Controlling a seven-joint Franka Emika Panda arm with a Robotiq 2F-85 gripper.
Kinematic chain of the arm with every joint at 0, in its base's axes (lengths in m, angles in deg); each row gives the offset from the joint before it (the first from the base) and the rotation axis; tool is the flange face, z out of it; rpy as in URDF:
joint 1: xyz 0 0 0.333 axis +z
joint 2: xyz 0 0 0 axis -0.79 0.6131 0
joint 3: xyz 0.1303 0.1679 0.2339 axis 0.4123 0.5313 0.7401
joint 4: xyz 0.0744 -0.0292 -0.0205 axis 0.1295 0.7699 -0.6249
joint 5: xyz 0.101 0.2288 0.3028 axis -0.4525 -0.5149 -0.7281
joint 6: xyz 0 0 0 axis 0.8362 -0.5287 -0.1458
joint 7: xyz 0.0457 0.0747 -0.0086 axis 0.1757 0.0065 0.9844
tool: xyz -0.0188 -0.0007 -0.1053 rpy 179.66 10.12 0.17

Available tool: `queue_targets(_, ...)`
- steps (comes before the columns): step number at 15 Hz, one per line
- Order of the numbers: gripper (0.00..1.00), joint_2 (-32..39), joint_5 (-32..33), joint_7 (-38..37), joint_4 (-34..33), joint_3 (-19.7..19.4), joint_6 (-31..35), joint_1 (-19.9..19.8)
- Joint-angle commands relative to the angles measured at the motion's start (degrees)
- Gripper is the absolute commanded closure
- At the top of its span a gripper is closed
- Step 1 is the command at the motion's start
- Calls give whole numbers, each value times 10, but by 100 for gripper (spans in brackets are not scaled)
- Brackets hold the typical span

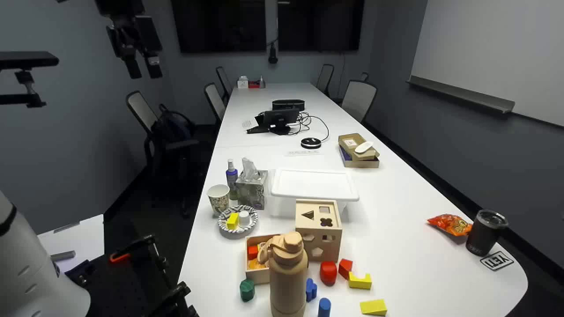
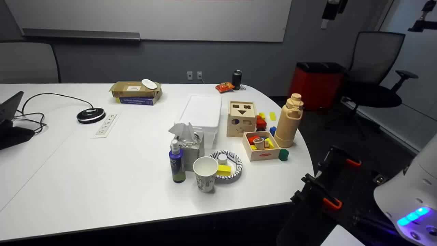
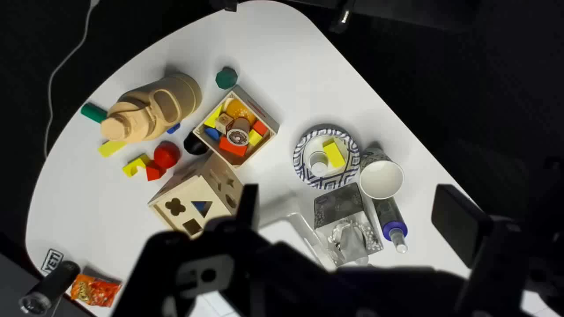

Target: Pick up the flowery blue block and put it in the shape sorter

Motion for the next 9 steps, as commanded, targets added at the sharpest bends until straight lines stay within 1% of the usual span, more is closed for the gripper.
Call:
queue_targets(1, 0, 1, 2, -2, -2, -2, -2, 4)
queue_targets(4, 0, 1, 2, -2, -2, -2, -1, 4)
queue_targets(6, 0, 20, 2, -1, -9, -5, -8, 1)
queue_targets(9, 0, 70, 7, 13, -25, -28, 0, -11)
